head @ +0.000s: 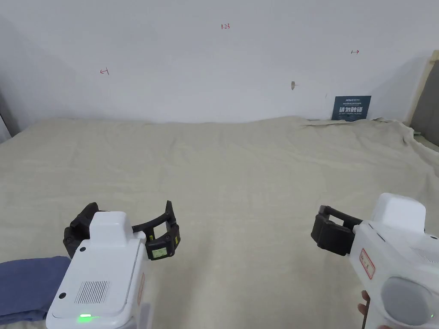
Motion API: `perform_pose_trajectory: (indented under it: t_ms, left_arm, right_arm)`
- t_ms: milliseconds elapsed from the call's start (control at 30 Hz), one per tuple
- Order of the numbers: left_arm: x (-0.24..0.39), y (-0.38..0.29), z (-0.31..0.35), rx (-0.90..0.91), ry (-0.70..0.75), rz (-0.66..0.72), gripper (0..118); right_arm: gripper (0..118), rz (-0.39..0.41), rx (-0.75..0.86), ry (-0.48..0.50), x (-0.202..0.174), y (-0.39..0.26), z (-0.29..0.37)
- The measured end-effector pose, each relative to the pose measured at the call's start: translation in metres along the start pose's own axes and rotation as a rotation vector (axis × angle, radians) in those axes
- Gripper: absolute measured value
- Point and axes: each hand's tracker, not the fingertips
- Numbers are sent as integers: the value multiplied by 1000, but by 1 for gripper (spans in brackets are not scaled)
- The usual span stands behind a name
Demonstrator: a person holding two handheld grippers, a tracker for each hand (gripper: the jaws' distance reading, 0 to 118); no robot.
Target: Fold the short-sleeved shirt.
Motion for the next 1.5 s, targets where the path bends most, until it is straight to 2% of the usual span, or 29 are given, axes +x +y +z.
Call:
perform_pose_trajectory:
  t_ms: [133,267,300,500,733,1500]
  left_arm:
    - [0,0,1,6,-1,-2,118]
    - [0,-1,2,4,3,-7,118]
    - [0,-1,2,5,4,-6,118]
    - [0,-2,3,8,6,-7,118]
    - [1,-3,4,12,2,-9,118]
    - [7,-3,3,20,-7,-18,118]
  right_arm:
    - [112,64,131,66,3,-7,3]
    - [112,32,329,88,7,-19,9]
    - [112,46,348,104,8,-20,9]
    - [112,173,435,41,4,-24,13]
    - [112,211,436,22,3,-27,10]
    - [112,187,414,25,10,-27,10]
